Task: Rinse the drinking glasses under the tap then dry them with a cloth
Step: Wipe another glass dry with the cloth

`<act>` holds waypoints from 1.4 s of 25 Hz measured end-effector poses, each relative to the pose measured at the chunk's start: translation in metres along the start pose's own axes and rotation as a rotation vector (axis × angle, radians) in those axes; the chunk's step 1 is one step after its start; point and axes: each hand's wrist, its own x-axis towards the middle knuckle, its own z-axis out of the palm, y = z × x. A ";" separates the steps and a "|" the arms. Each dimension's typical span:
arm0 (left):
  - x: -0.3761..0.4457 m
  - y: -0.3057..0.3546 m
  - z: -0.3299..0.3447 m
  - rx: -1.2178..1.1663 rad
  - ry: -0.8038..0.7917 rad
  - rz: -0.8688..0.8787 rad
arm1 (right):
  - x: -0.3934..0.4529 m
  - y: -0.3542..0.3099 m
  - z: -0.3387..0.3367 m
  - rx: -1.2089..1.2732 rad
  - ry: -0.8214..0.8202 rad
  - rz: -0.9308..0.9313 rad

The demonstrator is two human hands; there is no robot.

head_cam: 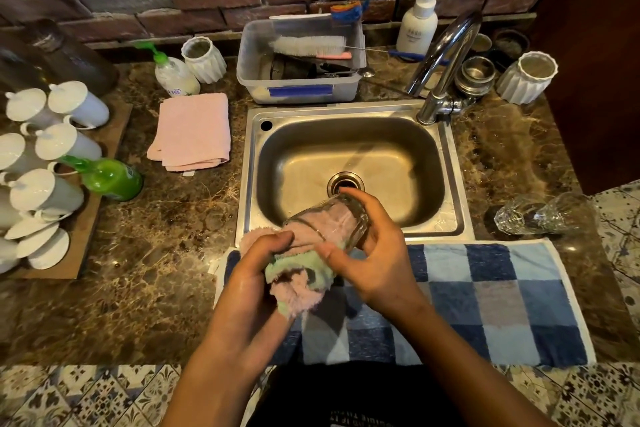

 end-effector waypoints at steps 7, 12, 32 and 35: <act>-0.005 -0.001 -0.016 0.021 -0.063 0.155 | 0.014 0.006 -0.039 0.510 0.236 0.276; 0.001 -0.020 -0.019 0.272 0.075 0.310 | 0.004 -0.018 -0.048 0.388 0.066 0.091; 0.034 -0.031 -0.004 0.621 0.257 0.603 | -0.002 -0.043 0.011 -0.520 -0.176 -0.011; 0.050 -0.028 0.002 0.627 0.346 0.719 | 0.006 -0.040 0.019 -0.622 -0.101 0.011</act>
